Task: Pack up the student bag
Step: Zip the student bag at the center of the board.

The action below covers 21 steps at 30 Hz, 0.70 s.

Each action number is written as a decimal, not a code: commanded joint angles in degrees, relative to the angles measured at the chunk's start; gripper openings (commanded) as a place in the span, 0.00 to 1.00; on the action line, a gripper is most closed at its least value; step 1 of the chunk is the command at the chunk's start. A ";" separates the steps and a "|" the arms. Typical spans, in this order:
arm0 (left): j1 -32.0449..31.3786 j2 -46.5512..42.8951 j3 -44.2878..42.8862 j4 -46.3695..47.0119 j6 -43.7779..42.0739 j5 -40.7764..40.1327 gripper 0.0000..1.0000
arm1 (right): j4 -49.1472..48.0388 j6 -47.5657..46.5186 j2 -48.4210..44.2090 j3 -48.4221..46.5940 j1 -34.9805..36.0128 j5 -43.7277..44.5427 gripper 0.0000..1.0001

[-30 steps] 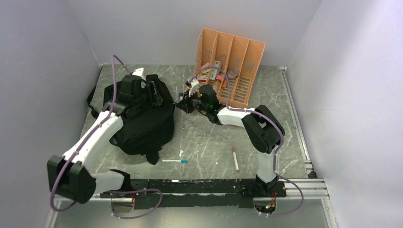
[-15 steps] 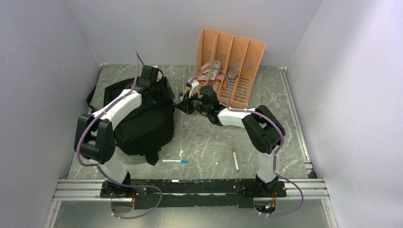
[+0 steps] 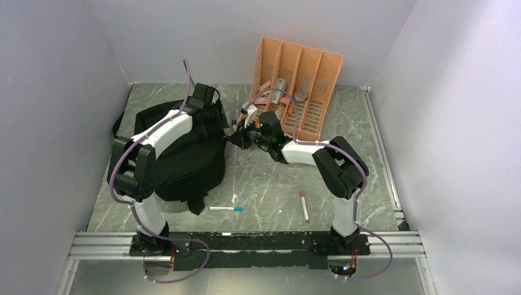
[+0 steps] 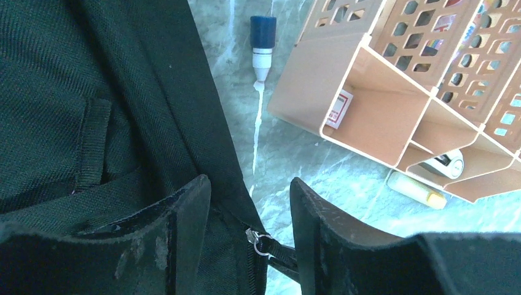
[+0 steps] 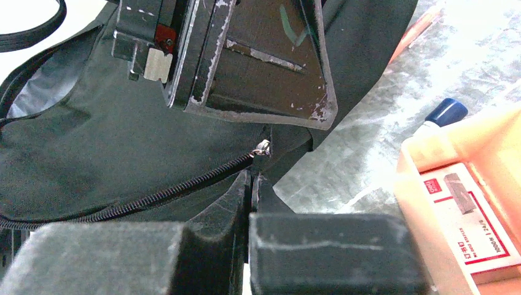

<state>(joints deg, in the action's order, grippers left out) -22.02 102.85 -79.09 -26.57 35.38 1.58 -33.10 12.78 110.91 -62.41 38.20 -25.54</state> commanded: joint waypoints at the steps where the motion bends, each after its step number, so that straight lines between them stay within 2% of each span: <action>1: -0.30 0.35 -1.68 -4.71 -1.10 -3.24 0.56 | -2.71 -1.48 -2.04 -0.05 -0.36 -0.99 0.00; 9: -0.30 -0.19 -4.85 -8.73 -3.28 -5.38 0.56 | -2.29 -2.29 -1.80 -0.08 -0.40 -0.22 0.00; 21: -0.48 2.95 -2.31 -7.20 -1.28 -2.96 0.57 | -3.75 -1.65 -1.50 -0.61 -0.17 -2.98 0.00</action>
<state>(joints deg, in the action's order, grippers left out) -22.24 103.59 -82.00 -34.15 33.23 -2.13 -33.28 11.51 110.91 -62.39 38.22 -26.37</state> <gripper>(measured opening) 0.566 0.016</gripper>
